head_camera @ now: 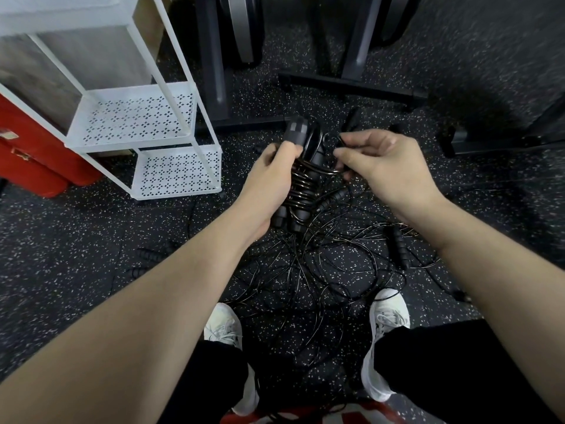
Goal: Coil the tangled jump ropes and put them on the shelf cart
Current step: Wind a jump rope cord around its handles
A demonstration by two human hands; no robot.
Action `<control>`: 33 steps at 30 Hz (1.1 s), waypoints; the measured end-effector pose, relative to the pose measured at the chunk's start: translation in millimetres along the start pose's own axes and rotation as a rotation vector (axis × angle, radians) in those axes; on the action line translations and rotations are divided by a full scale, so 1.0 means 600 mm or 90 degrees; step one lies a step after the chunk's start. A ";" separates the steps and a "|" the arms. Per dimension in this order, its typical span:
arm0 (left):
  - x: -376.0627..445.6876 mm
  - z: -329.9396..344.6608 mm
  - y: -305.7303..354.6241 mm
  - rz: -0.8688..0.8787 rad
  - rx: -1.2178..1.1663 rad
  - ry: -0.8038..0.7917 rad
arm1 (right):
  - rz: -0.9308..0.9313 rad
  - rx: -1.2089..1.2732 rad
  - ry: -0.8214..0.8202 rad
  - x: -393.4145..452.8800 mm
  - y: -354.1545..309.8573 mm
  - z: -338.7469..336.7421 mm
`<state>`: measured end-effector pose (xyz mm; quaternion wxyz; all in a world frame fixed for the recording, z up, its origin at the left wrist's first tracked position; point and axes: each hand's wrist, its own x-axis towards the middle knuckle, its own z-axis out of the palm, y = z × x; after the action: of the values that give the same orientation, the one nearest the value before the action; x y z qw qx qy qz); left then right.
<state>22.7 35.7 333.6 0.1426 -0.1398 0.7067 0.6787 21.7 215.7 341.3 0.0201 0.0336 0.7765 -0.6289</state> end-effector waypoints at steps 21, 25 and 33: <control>0.008 -0.007 -0.008 -0.020 0.001 -0.073 | -0.096 -0.275 -0.020 -0.019 -0.002 0.012; 0.009 -0.010 -0.006 -0.016 0.008 -0.086 | -0.214 -0.372 -0.005 -0.019 0.005 0.020; 0.003 -0.012 0.002 0.004 0.008 -0.092 | -0.222 -0.316 0.049 -0.020 0.009 0.031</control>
<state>20.6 28.3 334.3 0.1920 -0.0868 0.6992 0.6832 34.2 198.3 333.0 -0.1103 -0.0823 0.9005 -0.4124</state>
